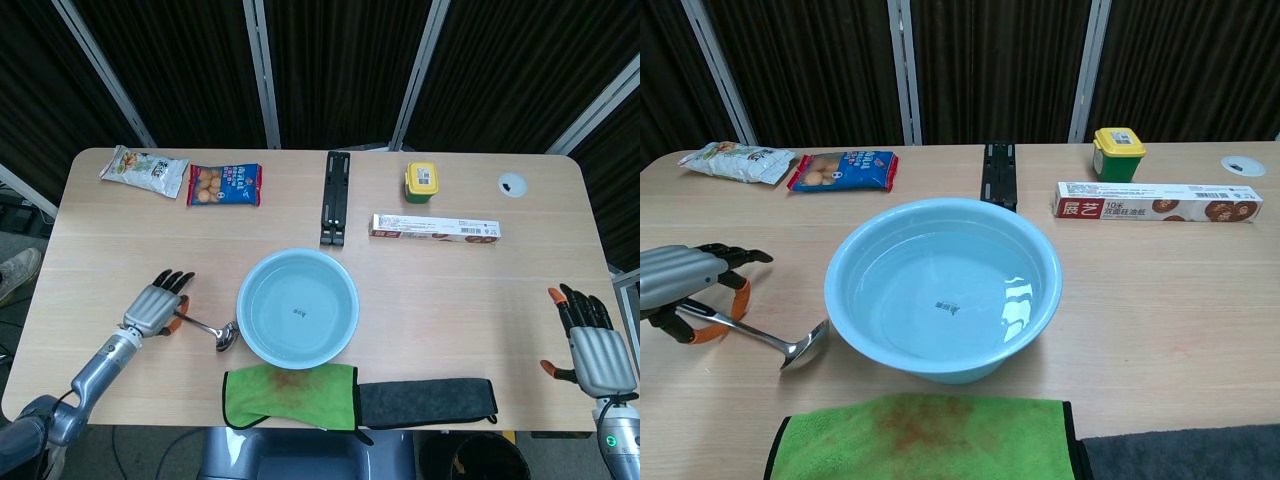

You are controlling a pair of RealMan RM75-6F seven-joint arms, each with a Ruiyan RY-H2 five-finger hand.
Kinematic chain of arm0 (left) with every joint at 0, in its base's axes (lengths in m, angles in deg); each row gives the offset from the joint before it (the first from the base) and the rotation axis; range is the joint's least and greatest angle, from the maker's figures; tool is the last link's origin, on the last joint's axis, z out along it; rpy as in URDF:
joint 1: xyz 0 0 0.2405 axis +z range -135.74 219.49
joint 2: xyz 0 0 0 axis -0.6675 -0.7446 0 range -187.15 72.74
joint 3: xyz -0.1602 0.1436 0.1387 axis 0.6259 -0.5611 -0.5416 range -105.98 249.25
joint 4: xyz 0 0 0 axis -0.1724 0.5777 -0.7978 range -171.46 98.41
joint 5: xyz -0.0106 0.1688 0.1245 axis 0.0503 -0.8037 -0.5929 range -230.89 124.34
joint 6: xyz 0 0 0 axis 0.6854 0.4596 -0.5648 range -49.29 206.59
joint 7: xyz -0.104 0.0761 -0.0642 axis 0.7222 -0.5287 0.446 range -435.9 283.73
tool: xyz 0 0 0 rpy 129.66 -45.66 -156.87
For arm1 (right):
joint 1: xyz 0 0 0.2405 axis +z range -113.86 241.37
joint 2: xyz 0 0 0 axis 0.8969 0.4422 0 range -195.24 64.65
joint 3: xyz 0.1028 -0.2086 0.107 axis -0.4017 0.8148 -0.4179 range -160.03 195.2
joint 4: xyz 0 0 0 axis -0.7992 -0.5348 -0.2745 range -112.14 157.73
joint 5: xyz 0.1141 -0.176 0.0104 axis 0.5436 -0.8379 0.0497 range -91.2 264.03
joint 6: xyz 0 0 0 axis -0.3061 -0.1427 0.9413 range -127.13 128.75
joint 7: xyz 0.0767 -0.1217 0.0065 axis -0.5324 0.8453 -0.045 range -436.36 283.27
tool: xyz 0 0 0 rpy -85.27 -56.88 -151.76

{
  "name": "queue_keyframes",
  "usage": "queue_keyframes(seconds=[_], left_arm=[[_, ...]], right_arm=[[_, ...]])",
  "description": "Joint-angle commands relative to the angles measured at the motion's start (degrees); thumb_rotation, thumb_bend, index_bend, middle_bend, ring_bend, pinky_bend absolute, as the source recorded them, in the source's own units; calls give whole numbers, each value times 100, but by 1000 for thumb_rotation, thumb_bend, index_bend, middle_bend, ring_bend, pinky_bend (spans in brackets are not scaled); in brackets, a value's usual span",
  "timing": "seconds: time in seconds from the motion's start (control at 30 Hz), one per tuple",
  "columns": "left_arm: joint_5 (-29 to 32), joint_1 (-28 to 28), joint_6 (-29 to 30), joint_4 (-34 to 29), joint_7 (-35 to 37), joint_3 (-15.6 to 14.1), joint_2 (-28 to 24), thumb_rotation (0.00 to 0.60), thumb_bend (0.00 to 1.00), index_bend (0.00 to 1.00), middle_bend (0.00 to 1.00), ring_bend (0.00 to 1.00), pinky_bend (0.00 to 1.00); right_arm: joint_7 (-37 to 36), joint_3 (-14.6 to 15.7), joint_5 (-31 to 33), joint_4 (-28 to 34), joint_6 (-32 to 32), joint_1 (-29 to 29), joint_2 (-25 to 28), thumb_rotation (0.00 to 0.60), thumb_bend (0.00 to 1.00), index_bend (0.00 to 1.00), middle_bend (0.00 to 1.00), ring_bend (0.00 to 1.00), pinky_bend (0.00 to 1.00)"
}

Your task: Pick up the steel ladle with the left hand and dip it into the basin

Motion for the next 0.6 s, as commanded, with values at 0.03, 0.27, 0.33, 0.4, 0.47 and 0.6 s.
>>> queue_keyframes(seconds=[0.03, 0.27, 0.33, 0.4, 0.47, 0.6], left_arm=[[-14, 39, 85, -94, -52, -19, -76, 600, 500, 524, 0, 0, 0], [-114, 190, 453, -525, -99, -93, -393, 600, 499, 546, 0, 0, 0], [-191, 248, 610, -827, -45, -150, -614, 600, 500, 552, 0, 0, 0], [-269, 302, 782, -1094, -42, -191, -815, 600, 500, 555, 0, 0, 0], [-337, 373, 976, -1358, -82, -225, -1008, 600, 500, 554, 0, 0, 0], [-496, 488, 1322, -1797, -99, -289, -1308, 600, 500, 559, 0, 0, 0]], right_arm=[[5, 7, -7, 5, 2, 1, 4, 600, 0, 0, 0, 0, 0], [24, 41, -76, 23, -58, -22, 0, 600, 0, 0, 0, 0, 0], [48, 53, -94, 24, -58, -20, -10, 600, 0, 0, 0, 0, 0], [77, 71, -107, 26, -47, -18, -19, 600, 0, 0, 0, 0, 0], [102, 86, -118, 39, -32, -13, -29, 600, 0, 0, 0, 0, 0], [130, 110, -162, 59, -37, -10, -41, 600, 0, 0, 0, 0, 0]])
